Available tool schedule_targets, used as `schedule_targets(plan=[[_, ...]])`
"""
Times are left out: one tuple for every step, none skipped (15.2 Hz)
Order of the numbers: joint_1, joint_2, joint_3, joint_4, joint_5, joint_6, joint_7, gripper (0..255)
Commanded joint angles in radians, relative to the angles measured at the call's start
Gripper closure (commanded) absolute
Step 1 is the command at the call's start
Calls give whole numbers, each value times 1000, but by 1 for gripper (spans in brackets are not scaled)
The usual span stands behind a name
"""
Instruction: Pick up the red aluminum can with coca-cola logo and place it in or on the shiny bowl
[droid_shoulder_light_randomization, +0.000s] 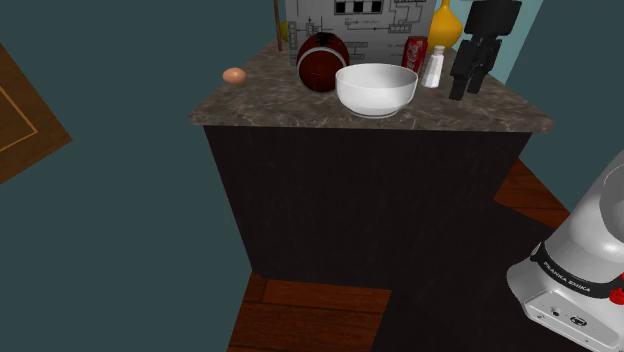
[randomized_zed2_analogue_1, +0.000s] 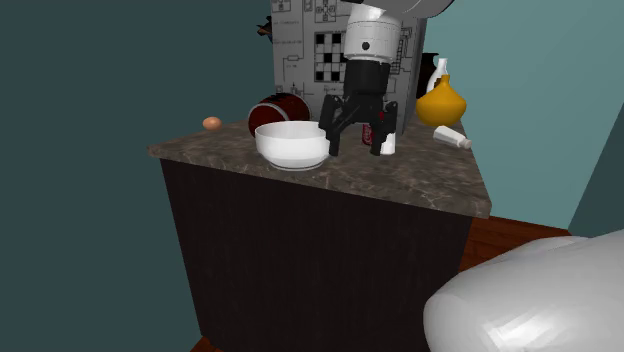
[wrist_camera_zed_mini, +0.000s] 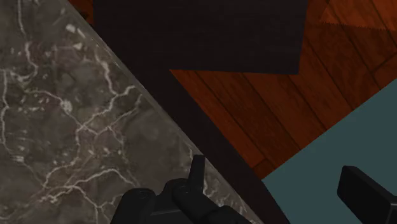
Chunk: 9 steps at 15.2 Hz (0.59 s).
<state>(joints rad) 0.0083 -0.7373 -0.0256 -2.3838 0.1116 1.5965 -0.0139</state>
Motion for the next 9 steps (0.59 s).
schedule_targets(plan=[[0,0,0,0,0,0,0,0],[-5,27,-15,21,-15,7,-22,0],[-9,54,-29,42,-29,14,-44,0],[-13,82,-43,65,-41,20,-66,0],[-17,111,-57,89,-53,26,-87,0],[-20,139,-70,114,-64,31,-109,0],[-23,168,-83,140,-74,37,-130,0],[-25,198,-96,167,-84,41,-151,0],[-28,228,-109,195,-92,45,-172,0]])
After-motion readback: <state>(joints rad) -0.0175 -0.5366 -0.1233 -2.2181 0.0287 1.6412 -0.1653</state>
